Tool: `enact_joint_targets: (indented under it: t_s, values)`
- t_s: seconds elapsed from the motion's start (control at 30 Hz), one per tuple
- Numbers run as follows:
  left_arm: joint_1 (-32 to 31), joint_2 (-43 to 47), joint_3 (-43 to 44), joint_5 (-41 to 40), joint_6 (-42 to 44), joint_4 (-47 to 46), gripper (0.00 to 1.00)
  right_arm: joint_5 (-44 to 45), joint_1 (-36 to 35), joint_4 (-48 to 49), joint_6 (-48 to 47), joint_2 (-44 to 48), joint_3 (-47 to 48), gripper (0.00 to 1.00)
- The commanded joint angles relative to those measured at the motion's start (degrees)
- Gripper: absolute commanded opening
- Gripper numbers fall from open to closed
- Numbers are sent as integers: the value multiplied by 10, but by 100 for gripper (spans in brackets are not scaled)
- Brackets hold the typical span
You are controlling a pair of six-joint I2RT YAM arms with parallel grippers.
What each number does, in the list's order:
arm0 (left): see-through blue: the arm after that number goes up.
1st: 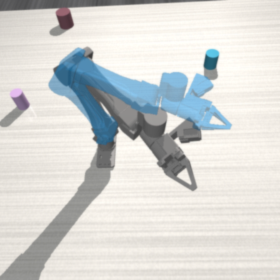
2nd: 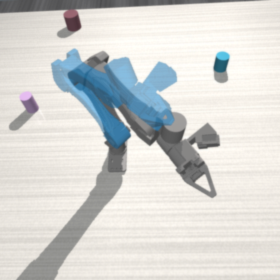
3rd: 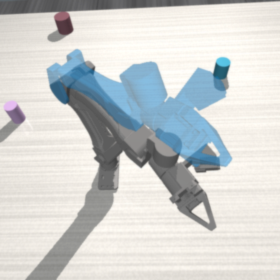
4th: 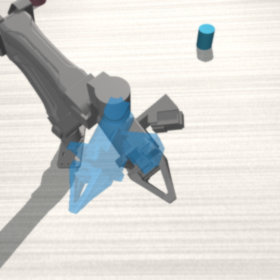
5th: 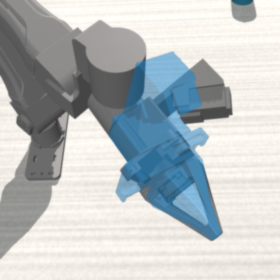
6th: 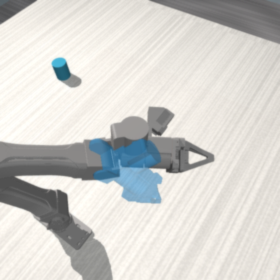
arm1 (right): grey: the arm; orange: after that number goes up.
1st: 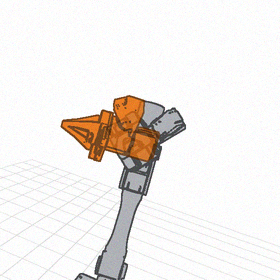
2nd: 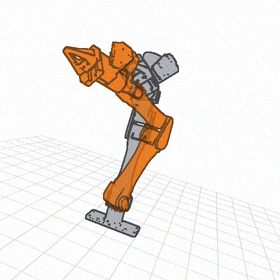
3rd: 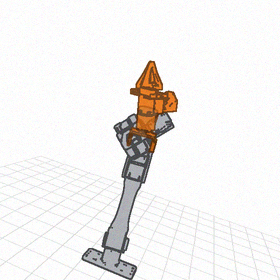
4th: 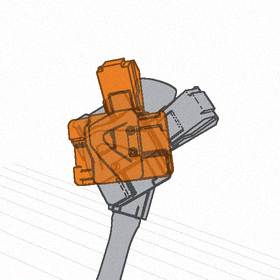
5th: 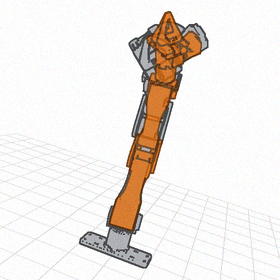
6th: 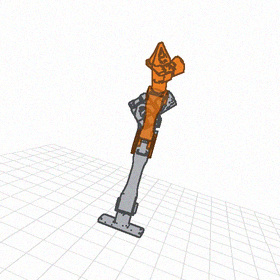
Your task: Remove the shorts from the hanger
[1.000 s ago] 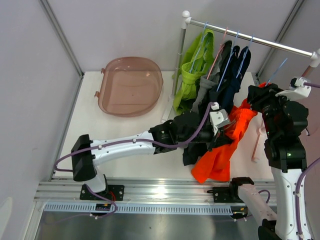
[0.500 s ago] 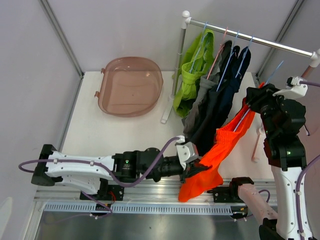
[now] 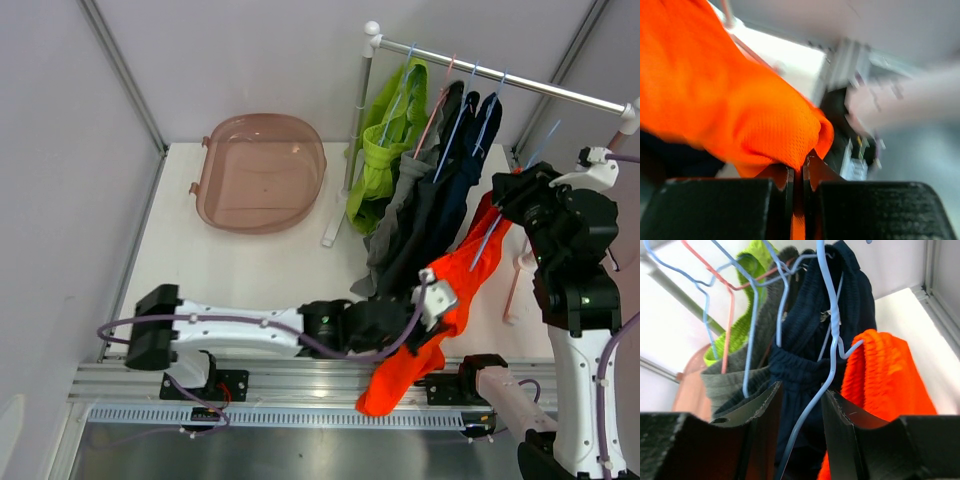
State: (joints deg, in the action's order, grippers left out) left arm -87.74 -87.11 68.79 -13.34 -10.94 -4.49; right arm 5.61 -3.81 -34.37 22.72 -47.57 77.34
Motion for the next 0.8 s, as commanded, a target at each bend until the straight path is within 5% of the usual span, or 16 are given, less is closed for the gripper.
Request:
enact_joint_targets:
  t_s: [0.0, 0.17, 0.27, 0.47, 0.77]
  values:
    - [69, -69, 136, -10, -42, 40, 0, -46, 4, 6, 40, 21, 66, 0]
    - [143, -203, 320, 2, -55, 168, 0, -103, 4, -125, 51, -16, 195, 0]
    - [156, -226, 344, 9, -60, 191, 0, -111, 4, -183, 38, -38, 284, 0]
    - [142, -119, 184, 33, -107, 121, 0, -57, 3, -169, -2, -66, 304, 0]
    - [63, 104, 78, -73, -107, 228, 0, -5, 4, -90, -15, -133, 307, 0]
